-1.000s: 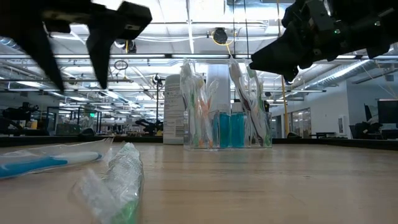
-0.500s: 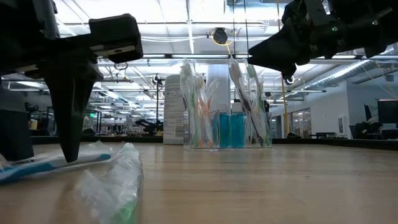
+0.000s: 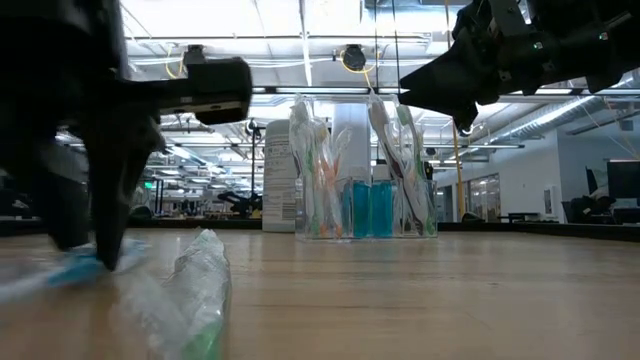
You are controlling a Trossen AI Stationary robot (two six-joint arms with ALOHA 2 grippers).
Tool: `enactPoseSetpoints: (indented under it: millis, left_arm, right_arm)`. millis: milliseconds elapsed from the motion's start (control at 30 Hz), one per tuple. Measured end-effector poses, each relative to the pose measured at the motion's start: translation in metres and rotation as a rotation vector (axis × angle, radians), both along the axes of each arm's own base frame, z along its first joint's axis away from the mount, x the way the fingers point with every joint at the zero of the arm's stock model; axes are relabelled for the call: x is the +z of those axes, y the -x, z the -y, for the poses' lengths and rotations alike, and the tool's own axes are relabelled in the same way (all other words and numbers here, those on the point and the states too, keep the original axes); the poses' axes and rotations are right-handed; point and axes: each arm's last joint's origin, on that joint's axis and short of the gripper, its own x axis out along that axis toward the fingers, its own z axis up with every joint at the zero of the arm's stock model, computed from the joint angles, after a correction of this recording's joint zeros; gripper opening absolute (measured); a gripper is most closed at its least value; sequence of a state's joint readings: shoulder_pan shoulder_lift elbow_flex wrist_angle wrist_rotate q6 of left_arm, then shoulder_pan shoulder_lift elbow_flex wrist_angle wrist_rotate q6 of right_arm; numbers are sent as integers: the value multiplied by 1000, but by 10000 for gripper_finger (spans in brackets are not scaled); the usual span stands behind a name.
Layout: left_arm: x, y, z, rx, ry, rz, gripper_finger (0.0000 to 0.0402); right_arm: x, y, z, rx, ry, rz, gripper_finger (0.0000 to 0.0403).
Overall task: Pick & Place toothbrushing station
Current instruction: Put the blue toothbrush into the transparent organizer
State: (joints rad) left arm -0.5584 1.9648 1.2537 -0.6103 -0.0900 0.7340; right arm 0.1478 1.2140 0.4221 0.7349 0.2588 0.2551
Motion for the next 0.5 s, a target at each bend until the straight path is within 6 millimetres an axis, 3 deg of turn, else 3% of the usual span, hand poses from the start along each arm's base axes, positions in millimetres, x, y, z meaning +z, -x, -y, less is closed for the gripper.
enactPoseSetpoints:
  millis: [133,200,333,500]
  left_arm:
    - [6,-4,-6,75,61,13,16]
    - [20,-5,-9,86,89,54,24]
    - [69,-6,-26,192,135,243,16]
    - [139,-3,-68,371,259,511,8]
  right_arm:
    - [-1,0,0,0,0,-10,139]
    - [-2,0,-1,5,0,-18,139]
    - [-4,1,-4,17,3,-38,139]
    - [-4,1,-6,19,-36,-35,139]
